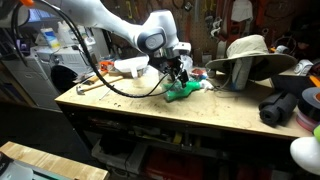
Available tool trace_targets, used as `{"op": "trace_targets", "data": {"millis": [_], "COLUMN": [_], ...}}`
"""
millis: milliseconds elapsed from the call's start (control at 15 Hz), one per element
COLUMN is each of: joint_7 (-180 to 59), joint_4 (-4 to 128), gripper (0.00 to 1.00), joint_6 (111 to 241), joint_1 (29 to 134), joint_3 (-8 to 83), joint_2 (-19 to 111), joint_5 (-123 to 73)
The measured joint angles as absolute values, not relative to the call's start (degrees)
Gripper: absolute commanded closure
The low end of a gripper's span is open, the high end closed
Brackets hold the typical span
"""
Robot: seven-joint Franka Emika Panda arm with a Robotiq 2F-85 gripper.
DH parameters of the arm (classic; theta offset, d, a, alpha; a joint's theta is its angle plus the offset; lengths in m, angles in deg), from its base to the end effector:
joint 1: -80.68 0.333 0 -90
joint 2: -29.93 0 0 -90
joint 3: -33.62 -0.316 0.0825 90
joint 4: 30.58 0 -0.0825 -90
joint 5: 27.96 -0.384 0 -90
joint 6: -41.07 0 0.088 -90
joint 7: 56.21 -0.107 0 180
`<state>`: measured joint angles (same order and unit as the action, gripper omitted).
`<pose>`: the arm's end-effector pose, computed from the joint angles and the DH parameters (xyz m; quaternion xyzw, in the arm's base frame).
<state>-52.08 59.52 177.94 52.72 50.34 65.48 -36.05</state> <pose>0.5352 -0.4797 0.3123 0.9280 -0.3544 0.0906 0.0708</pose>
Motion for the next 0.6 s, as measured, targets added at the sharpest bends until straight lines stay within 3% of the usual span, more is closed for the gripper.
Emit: {"op": "trace_targets", "data": {"millis": [600], "joint_7": [-45.84], "joint_4": [50.1], "gripper": [0.0], "joint_6": [179.34], "joint_1": [46.22], "joint_3": [44.16], "joint_2": [72.92], "joint_5": [-38.54]}}
